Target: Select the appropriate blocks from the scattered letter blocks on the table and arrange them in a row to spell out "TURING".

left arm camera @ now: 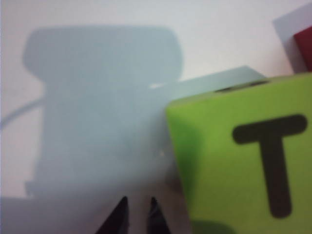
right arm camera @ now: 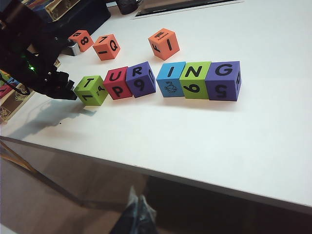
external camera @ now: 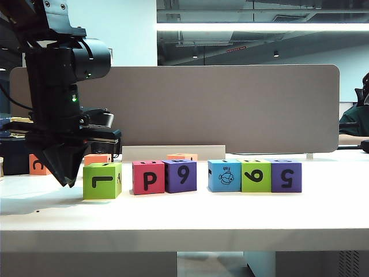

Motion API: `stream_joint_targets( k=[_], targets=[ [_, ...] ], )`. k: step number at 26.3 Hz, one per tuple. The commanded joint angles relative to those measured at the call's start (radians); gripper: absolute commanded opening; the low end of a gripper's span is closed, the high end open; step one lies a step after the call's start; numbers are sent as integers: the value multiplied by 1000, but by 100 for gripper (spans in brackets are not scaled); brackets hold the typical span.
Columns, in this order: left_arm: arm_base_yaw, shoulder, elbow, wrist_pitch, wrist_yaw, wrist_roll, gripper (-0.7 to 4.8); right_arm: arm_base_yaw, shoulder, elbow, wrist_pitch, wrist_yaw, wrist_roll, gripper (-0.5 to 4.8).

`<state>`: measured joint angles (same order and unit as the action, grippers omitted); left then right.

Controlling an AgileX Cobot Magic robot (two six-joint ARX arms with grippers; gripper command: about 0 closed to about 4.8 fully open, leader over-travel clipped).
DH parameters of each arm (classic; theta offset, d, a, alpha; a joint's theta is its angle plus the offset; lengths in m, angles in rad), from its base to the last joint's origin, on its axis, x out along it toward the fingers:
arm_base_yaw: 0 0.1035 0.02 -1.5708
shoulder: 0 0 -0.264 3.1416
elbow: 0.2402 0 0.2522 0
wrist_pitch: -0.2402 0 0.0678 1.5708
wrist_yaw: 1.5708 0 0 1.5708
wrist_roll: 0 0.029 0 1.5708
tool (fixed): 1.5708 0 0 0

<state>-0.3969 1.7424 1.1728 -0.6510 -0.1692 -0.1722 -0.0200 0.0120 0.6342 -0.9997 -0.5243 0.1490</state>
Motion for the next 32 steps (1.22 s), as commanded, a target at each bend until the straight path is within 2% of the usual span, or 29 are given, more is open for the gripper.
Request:
stream_joint_targets(
  k=[1,6,13,18,21,25,32],
  targets=[
    [0,0,0,32,2,-2,47,1,-10,4,18,-45,0,-1],
    [0,2,0,55,29,-1,47,1,-10,4,32,-135,0,-1],
    [0,2,0,80,54,-1,47,1,-11,4,32,-175,0,-1],
    [0,9,0,99,63,-2,47,1,-11,4,32,-174,0,-1],
    [-1,23,0,111,107,-8,47,1,-10,4,32,-174,0,-1],
    [-2,69,0,134,148,-53,48,1,-11,4,32,-174,0,-1],
    [-2,95,0,194,147,-71,48,1,-11,4,32,-174,0,-1]
  ],
)
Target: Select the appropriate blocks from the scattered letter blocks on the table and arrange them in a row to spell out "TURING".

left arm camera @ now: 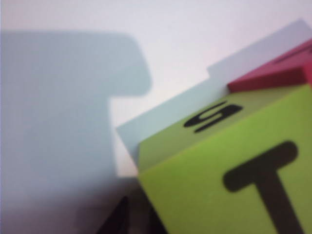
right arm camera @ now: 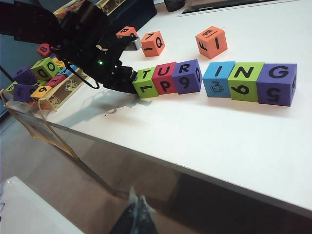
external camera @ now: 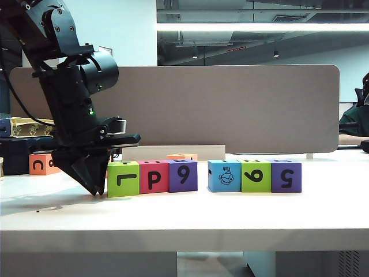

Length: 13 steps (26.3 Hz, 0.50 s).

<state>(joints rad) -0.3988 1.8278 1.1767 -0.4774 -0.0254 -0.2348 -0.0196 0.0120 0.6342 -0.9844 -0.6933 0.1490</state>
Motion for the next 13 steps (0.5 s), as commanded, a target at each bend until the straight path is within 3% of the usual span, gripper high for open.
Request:
stream_joint_targets(
  k=[1,6,13],
  targets=[
    [0,10,-3,39,3,-9,48,0,-11,4,16,-5,0,-1],
    [0,10,-3,53,-4,5,47,0,-11,4,16,-5,0,-1],
    [0,10,-3,70,-24,94,42,0,-11,4,16,-4,0,-1]
  ],
)
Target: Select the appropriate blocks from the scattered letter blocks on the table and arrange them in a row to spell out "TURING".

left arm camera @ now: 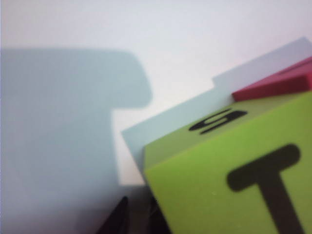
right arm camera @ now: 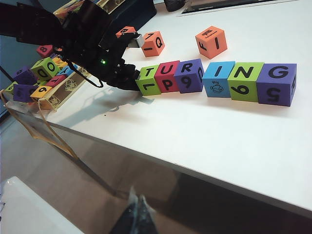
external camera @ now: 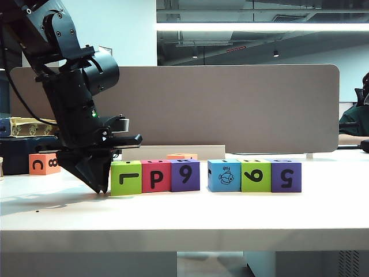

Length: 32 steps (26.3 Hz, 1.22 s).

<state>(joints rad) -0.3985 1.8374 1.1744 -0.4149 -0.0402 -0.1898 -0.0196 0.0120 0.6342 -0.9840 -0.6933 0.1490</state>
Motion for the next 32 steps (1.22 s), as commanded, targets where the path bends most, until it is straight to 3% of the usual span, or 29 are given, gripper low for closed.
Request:
stream_joint_targets(
  k=[1,32],
  targets=[
    [0,0,0,11,-8,62,32,0,-11,4,16,-5,0,-1],
    [0,0,0,170,45,157,16,0,-11,4,16,-5,0,-1]
  ],
)
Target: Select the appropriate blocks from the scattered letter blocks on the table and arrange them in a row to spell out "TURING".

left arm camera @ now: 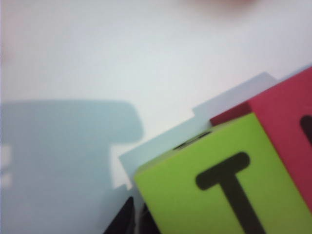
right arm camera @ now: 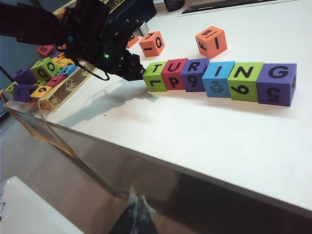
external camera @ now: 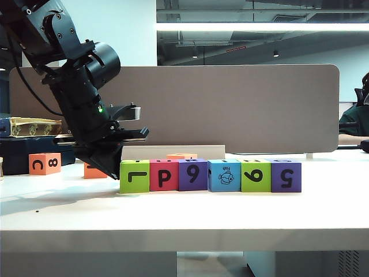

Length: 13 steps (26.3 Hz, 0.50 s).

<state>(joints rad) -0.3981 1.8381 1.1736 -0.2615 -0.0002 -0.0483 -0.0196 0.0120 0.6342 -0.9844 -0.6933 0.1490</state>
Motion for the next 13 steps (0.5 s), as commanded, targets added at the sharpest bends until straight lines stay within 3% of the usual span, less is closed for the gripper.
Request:
stream_joint_targets(
  k=[1,13],
  targets=[
    [0,0,0,17,5,15,16,0,-11,4,16,-5,0,-1],
    [0,0,0,85,50,15,16,0,-11,4,16,-5,0,-1]
  ],
)
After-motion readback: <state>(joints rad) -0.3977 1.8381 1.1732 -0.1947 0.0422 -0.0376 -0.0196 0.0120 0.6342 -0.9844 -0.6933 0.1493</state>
